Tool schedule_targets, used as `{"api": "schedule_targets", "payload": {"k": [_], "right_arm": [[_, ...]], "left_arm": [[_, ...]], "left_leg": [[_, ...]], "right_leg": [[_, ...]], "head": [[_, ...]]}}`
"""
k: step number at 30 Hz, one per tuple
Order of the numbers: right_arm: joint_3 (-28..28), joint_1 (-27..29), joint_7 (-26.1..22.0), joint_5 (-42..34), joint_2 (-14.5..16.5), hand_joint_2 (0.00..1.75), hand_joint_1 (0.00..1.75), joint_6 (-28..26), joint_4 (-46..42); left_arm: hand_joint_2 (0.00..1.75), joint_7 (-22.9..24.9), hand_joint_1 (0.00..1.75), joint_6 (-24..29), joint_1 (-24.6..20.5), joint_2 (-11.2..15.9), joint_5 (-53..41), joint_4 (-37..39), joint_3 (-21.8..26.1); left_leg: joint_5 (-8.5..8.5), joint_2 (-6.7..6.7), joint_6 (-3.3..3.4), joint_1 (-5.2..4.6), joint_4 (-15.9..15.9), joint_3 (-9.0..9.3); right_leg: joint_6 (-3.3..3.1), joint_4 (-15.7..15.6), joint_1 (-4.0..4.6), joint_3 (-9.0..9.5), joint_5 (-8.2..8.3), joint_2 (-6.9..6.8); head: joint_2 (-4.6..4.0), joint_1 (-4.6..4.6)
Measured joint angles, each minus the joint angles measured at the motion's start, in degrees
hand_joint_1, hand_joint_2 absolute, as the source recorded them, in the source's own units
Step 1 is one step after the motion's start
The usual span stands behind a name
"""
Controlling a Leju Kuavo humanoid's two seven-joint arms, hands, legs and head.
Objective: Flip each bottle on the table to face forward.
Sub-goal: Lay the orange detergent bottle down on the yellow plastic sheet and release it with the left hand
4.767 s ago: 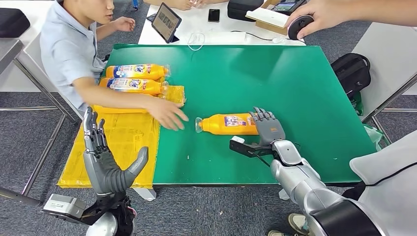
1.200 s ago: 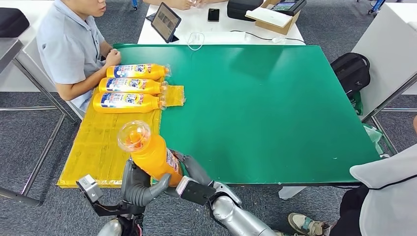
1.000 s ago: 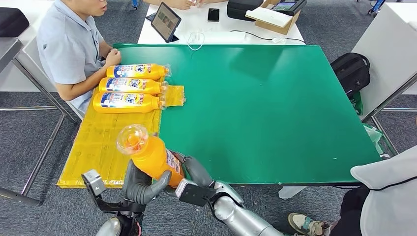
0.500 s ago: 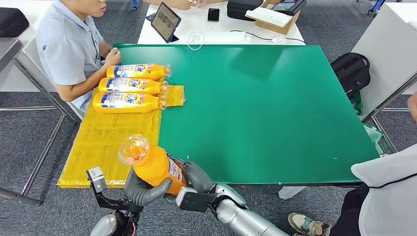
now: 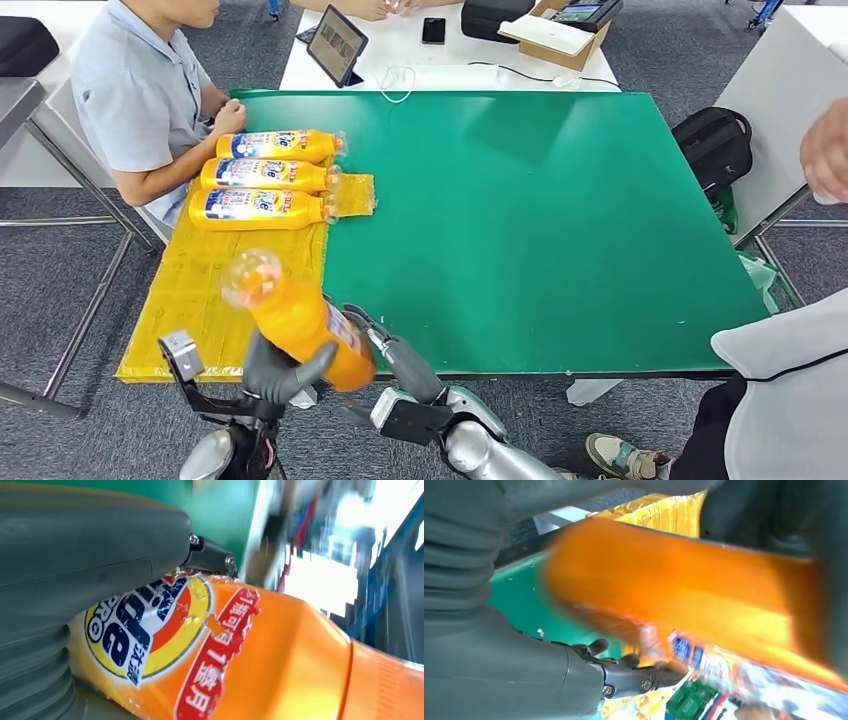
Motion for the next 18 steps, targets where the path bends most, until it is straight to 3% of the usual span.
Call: {"api": "schedule_targets", "payload": {"k": [6,12,18], "right_arm": [[-3.5,3.8,0.0,-0.2,-0.7,0.00,0.00,-3.4,-4.1],[-6.6,6.4,0.0,-0.9,-1.4,0.00,0.00,-5.1,-7.5],[-9.4,7.6,0.0,-1.5,-1.6,0.00,0.00,-5.8,-9.6]], "left_arm": [[1.75,-5.6,1.75,20.5,-0.4,-1.8,-11.1,-1.3,3.8],[1.75,-8.8,1.75,28.0,-0.9,-1.9,-17.0,-1.4,5.7],[1.75,-7.3,1.75,36.6,-2.3,-0.9,-36.7,-0.2,6.1]], "left_leg": [[0.00,-0.04,0.00,0.01,0.0,0.00],[0.00,-0.03,0.00,0.00,0.0,-0.01],[0.00,-0.04,0.00,0.00,0.0,0.00]], "right_leg": [[0.00,0.0,0.00,0.00,0.00,-0.01],[0.00,0.0,-0.01,0.01,0.00,-0.01],[0.00,0.0,0.00,0.01,0.00,-0.01]], "head": [[0.00,0.00],[0.00,0.02],[0.00,0.01]]}}
